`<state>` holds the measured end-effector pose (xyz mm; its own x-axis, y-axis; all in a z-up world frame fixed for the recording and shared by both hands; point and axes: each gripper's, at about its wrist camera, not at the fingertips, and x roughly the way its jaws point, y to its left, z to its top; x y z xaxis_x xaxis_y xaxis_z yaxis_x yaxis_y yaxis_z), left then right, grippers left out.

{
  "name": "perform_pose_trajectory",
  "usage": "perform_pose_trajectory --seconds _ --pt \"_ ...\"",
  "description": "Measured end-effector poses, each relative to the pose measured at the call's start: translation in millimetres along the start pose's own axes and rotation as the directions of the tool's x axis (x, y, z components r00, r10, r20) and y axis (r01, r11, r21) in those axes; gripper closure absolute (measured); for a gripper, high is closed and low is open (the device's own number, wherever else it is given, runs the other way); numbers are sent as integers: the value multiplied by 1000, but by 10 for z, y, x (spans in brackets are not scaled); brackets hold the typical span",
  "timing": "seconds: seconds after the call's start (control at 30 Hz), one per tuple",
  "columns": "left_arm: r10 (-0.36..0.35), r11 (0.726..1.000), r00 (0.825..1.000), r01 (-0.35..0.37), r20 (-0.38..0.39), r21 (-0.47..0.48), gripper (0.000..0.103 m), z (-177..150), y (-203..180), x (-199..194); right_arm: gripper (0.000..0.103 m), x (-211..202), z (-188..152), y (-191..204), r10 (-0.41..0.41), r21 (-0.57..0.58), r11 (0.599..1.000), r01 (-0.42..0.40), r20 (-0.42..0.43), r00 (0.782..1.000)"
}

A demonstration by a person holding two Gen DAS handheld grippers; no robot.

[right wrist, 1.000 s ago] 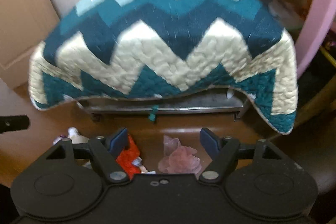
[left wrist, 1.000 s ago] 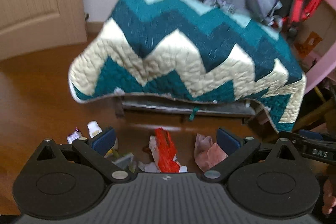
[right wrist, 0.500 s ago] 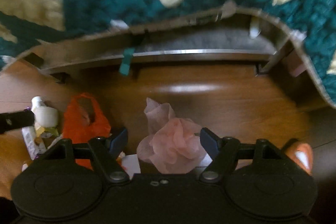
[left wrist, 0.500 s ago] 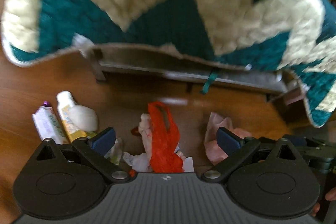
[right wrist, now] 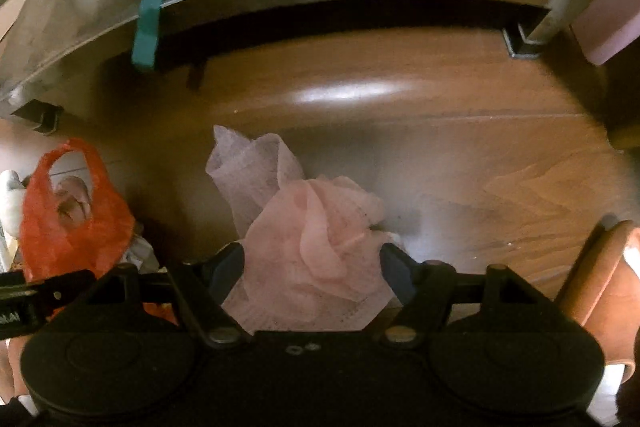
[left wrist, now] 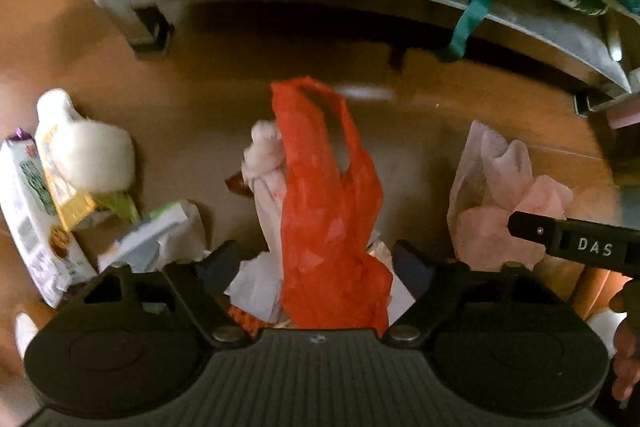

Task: Collect trash
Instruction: 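Lower right tool onto pink mesh scrunchie while left tool grasps red plastic bag, then lift the pink scrunchie and red bag off the floor with both tools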

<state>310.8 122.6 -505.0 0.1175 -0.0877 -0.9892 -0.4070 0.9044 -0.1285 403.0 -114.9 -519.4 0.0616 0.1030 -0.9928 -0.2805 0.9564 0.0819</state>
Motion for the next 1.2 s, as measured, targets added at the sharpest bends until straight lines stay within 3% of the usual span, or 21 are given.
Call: perform_pose_trajectory --seconds 0.07,0.13,0.2,0.23,0.27,0.3,0.4,0.47,0.5,0.63,0.83,1.2 --pt "-6 1000 1000 6 -16 0 29 2 18 79 31 37 13 2 -10 3 1000 10 4 1000" --pt "-20 1000 999 20 -38 0 49 -7 -13 146 32 57 19 0 -20 2 1000 20 8 1000" --pt "-36 999 998 35 -48 -8 54 -25 2 176 34 69 15 12 -30 -6 1000 30 10 999" --pt "-44 999 998 43 -47 -11 59 -35 5 178 40 79 8 24 -39 -12 999 39 14 999" --pt "-51 999 998 50 -48 -13 63 -37 7 183 57 81 13 31 -44 -18 999 45 15 999" --pt "-59 998 997 58 -51 -15 69 -36 8 188 66 82 15 43 -58 -24 998 59 10 998" --pt "-52 999 997 52 -49 -9 74 -43 -19 165 74 44 26 62 -77 -31 996 78 6 997" --pt "-54 998 998 54 -45 -12 81 -38 -32 131 87 -38 2 106 -97 -57 994 98 12 995" --pt "-53 998 998 53 -44 -16 83 -35 -37 109 89 -82 -1 128 -107 -68 992 108 11 994" --pt "-70 997 997 68 -43 -41 89 -48 -13 12 94 -341 34 149 -111 -86 990 115 42 993" --pt "-88 995 996 87 -17 -42 90 -76 2 -271 95 -820 72 252 -121 -118 984 131 90 989" --pt "-116 992 991 119 70 -46 90 -116 140 -1119 95 -1766 -78 326 -85 -167 979 118 195 977"
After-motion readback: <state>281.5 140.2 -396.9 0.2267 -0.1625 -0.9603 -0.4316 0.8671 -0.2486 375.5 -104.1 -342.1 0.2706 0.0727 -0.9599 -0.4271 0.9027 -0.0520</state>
